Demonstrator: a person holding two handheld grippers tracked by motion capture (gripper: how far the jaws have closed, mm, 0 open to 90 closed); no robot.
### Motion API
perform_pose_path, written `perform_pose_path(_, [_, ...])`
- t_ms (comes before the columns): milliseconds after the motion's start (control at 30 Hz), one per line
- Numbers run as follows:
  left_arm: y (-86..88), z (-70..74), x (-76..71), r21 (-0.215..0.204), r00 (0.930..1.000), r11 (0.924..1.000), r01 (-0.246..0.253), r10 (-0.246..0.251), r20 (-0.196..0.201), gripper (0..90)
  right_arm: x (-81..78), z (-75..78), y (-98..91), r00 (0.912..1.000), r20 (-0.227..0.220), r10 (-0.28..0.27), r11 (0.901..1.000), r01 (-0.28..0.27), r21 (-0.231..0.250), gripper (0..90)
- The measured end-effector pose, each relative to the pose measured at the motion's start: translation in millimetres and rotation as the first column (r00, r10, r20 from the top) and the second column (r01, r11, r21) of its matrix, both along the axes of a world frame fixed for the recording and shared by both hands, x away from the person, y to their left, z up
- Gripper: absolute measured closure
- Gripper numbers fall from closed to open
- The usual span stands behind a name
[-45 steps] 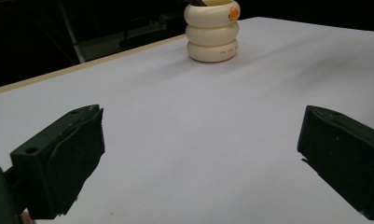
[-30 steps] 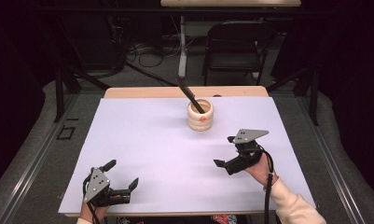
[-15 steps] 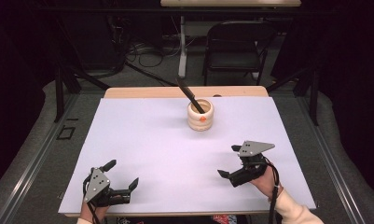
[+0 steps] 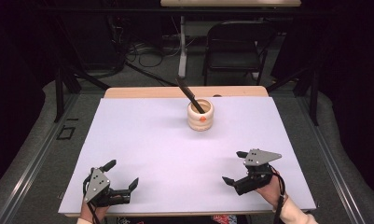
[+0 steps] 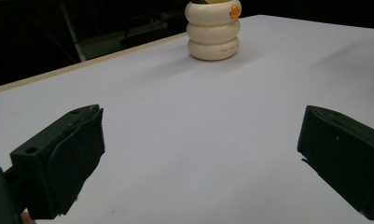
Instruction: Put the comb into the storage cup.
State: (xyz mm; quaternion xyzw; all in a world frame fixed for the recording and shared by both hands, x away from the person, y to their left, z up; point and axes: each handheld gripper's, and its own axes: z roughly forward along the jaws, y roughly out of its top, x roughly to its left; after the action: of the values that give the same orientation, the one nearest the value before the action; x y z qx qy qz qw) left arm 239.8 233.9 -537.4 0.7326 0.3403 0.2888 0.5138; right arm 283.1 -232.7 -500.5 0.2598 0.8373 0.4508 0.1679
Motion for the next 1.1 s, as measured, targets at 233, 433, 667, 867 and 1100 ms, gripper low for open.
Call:
perform_pose_path(233, [-0.1,-0.1,-0.1,0.002,1.0,1.0,-0.001,0.001,0.0,0.5,-8.9,-3.0,-2.6,0.9998,0.015,-0.009,0.9999,0.009,-0.007,0.0])
perform_pose_path(433, [-0.1,-0.2,0.2,0.003,1.0,1.0,0.0,0.0,0.0,0.6,-15.1,-5.3,-4.6,0.9991,0.04,-0.008,1.0,0.009,-0.005,0.0])
perform_pose_path(667, [0.0,-0.5,0.4,0.004,1.0,1.0,0.0,0.0,-0.002,0.6,-19.8,-8.8,-8.3,0.9991,0.04,-0.01,0.9999,0.01,0.003,0.0])
perform_pose_path(867, [0.2,-0.7,0.6,0.006,1.0,1.0,0.0,0.0,-0.004,0.6,-25.9,-9.3,-12.7,0.9985,0.048,-0.026,0.9996,0.026,0.014,0.0])
perform_pose_path(1100, [0.0,-1.0,0.9,0.003,1.0,1.0,-0.001,0.001,-0.005,0.6,-33.6,-11.7,-15.7,0.9978,0.052,-0.041,0.999,0.04,0.021,0.0])
